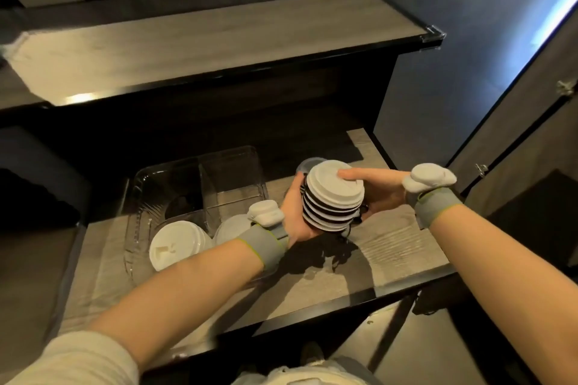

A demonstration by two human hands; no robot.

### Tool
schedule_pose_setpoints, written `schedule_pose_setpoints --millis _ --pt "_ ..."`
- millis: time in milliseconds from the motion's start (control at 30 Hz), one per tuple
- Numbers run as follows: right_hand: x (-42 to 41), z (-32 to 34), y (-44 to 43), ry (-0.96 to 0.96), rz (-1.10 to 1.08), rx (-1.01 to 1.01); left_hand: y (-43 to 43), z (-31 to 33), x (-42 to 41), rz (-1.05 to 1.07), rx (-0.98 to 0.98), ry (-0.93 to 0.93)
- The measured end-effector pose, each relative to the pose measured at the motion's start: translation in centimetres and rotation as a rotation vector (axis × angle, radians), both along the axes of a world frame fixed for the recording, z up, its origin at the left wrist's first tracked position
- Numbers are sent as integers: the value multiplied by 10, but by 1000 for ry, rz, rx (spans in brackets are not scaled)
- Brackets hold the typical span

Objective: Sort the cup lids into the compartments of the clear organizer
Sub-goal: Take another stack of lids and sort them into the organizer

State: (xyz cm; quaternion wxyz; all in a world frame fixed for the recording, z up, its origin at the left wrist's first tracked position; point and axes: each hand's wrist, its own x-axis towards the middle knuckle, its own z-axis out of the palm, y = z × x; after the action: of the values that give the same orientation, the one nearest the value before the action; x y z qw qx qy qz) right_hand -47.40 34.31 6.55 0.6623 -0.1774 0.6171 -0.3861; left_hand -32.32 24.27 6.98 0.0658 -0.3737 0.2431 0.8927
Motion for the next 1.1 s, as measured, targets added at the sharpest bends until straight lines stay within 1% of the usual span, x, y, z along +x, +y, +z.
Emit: schedule_pose_setpoints --millis 133,267,333,400,467,600,667,700,833,933,1100 --pt "12 28 -37 80 -12 -77 -37 18 9 44 -71 113" --pt "38 47 -81 83 -46 -194 -83 22 30 41 -89 289" --pt "52 53 -103 98 -24 -252 -105 23 45 57 -125 350" --pt "59 52 -119 182 -28 -257 -117 25 58 73 -113 417" --pt "73 58 -137 319 -58 -299 -130 24 72 127 -144 457" --pt "95 65 -163 685 -134 -542 -153 18 95 204 -181 450" --pt "103 65 -171 845 -78 -611 -159 14 102 239 -206 412" --pt "109 66 -173 873 -39 -618 -162 10 105 253 -207 389" --pt "129 68 -183 846 100 -556 -168 8 112 292 -222 333" --pt "138 62 -188 819 75 -521 -168 11 114 312 -261 289" --pt "142 52 -190 884 32 -517 -173 14 115 338 -281 291"
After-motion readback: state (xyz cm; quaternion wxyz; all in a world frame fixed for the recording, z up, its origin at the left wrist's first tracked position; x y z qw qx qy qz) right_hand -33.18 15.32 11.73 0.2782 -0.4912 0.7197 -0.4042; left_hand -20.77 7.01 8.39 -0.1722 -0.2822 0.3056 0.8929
